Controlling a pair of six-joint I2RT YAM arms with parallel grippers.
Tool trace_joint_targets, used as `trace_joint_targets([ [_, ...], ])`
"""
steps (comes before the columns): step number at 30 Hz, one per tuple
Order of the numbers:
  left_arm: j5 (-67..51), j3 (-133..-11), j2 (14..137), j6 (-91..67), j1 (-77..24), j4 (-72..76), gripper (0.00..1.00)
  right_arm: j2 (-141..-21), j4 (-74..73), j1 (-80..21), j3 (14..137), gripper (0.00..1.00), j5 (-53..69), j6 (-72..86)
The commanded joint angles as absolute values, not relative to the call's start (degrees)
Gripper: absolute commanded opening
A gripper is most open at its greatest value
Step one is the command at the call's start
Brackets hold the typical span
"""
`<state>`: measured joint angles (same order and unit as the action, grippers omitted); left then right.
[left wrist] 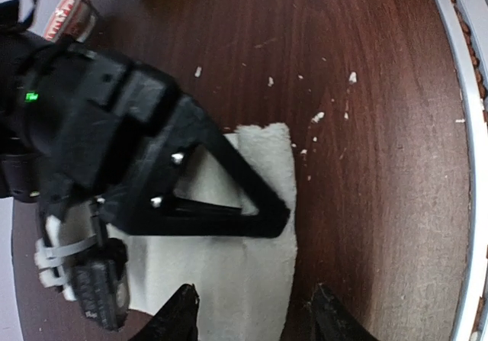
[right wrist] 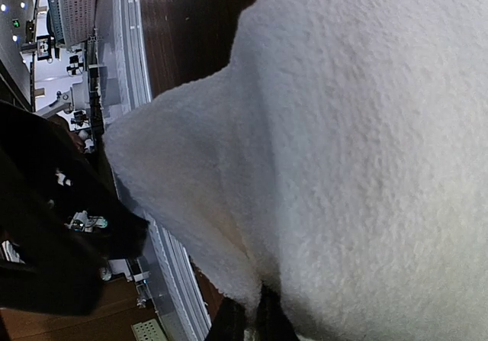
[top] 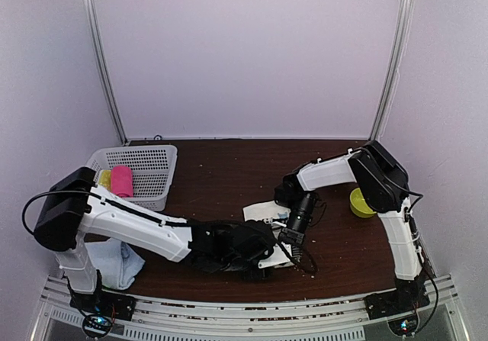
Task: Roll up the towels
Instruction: Roll the towel at the center of the board.
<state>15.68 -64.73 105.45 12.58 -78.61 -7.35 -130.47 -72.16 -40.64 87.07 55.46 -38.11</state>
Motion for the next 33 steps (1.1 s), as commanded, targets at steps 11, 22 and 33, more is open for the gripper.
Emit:
trace_joint_targets([
  [11,17.82,-69.69,115.16,14.64,-78.66,-6.94,0.18,-131.36,-67.52,-40.69,85.69,0.00,49.35,-36.14],
  [22,4.20,-69.70,113.29,9.93,-74.87,-10.37,0.00,-120.82,-77.71,-37.45,89.25,0.31,57.70,-47.73],
  [33,-33.88,-78.79,122.51,-4.40,-62.87,-20.48,0.00,-98.29,-74.83,-23.31,95.90,0.38,60.42,-43.93],
])
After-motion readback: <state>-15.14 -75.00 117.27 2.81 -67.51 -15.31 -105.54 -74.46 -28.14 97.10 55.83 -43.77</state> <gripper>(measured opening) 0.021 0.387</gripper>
